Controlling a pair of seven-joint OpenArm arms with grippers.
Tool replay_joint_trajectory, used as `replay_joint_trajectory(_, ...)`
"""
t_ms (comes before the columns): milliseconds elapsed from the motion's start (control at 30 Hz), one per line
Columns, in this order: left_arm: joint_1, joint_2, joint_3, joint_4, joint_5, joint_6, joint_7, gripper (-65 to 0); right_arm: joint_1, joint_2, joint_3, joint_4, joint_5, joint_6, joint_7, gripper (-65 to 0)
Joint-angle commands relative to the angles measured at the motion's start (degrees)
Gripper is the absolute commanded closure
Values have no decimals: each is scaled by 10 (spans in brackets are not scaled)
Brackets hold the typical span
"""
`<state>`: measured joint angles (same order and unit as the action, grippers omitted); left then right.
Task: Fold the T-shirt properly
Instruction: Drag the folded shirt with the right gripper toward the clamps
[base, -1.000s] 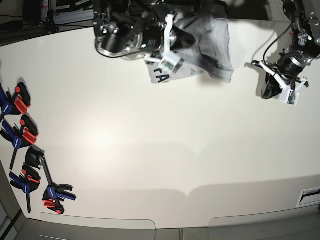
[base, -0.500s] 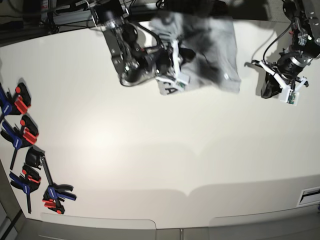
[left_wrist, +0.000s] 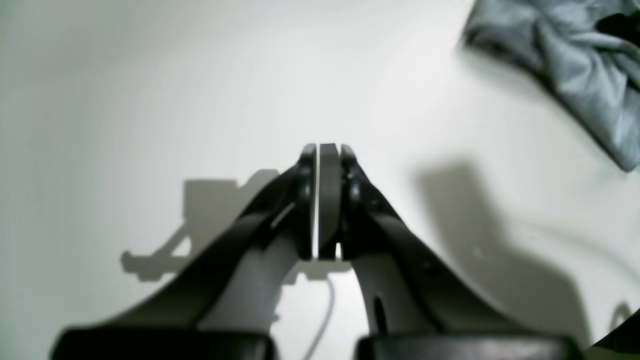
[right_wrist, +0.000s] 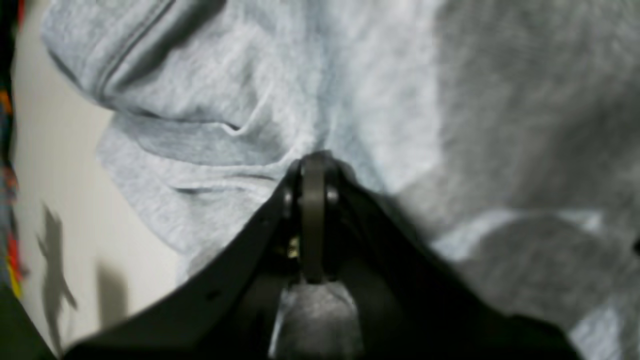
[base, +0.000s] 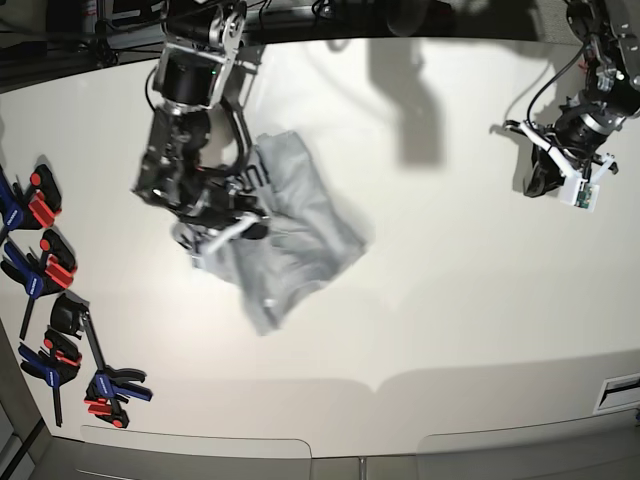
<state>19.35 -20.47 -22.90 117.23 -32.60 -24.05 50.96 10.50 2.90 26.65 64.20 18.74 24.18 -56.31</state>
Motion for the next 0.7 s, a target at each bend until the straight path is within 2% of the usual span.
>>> replay_joint_trajectory(0,-5,-7,-3,9,-5,0,-16,0,-11,15,38,-6,-88,-31,-42,0)
replay_joint_trajectory(133,-5,-7,-3,9,-5,0,-16,0,-40,43,139,-6,-27,-17,-45,0)
replay_joint_trajectory(267,-5,-19,-3,9,-7,0,-16,0,-81,73,195,-6,21,1,-46,0)
replay_joint_trajectory(467,-5,-34,-3,9,-25,0,-13,0,-124,87,251,-6,58,15,-50,0)
replay_joint_trajectory(667,-5,-34,-3,9,-35,0,-13,0,-167,87,267,-6,86,23,-63,0)
